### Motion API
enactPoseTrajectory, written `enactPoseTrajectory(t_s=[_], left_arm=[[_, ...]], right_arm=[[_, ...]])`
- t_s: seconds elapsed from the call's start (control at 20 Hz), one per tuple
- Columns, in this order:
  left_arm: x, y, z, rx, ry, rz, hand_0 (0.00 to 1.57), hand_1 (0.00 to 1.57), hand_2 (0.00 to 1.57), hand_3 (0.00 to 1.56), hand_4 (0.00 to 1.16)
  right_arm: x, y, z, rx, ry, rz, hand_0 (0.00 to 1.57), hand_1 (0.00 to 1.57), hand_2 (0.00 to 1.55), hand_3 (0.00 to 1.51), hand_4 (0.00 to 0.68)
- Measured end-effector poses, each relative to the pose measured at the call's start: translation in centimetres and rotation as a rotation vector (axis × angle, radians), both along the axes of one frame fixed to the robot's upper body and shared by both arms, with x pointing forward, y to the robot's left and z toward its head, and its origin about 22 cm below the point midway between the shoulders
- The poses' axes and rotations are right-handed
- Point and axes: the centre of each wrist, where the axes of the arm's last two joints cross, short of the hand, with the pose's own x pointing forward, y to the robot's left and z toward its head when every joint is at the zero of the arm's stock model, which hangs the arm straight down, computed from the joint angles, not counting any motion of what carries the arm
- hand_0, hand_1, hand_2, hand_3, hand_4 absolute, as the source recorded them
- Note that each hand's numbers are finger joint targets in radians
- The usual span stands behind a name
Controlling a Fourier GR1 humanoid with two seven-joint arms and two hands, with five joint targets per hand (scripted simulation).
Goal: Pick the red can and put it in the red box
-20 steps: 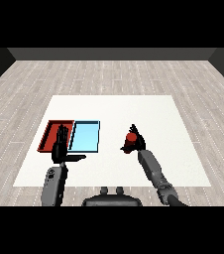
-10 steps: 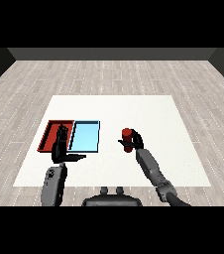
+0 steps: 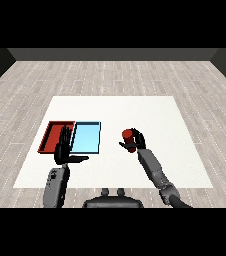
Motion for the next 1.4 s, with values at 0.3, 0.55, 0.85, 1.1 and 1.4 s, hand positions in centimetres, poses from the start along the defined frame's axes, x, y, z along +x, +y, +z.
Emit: enactPoseTrajectory(t_s=[0.3, 0.55, 0.85, 1.1, 1.4], left_arm=[[-0.6, 0.0, 0.2, 0.012, -0.001, -0.030, 0.00, 0.00, 0.00, 0.00, 0.00], [-0.4, -1.2, 0.6, 0.027, 0.016, -0.063, 0.00, 0.00, 0.00, 0.00, 0.00], [0.1, -3.9, 0.7, 0.027, 0.063, -0.105, 0.00, 0.00, 0.00, 0.00, 0.00], [0.2, -6.4, 0.6, 0.033, 0.109, -0.144, 0.00, 0.00, 0.00, 0.00, 0.00], [0.6, -8.1, 0.9, 0.021, 0.140, -0.175, 0.00, 0.00, 0.00, 0.00, 0.00]], right_arm=[[-0.3, 0.0, 2.3, -0.025, -0.096, 0.024, 1.42, 1.42, 1.43, 1.37, 0.615], [-1.2, 0.4, 4.8, -0.026, -0.175, 0.038, 1.46, 1.46, 1.44, 1.39, 0.659], [-2.3, 0.2, 8.1, -0.005, -0.244, 0.041, 1.44, 1.44, 1.43, 1.39, 0.651], [-3.4, 4.2, 9.1, 0.007, -0.264, 0.042, 1.45, 1.45, 1.43, 1.39, 0.653], [-4.0, 6.9, 9.9, 0.031, -0.274, 0.031, 1.45, 1.45, 1.43, 1.38, 0.647]])
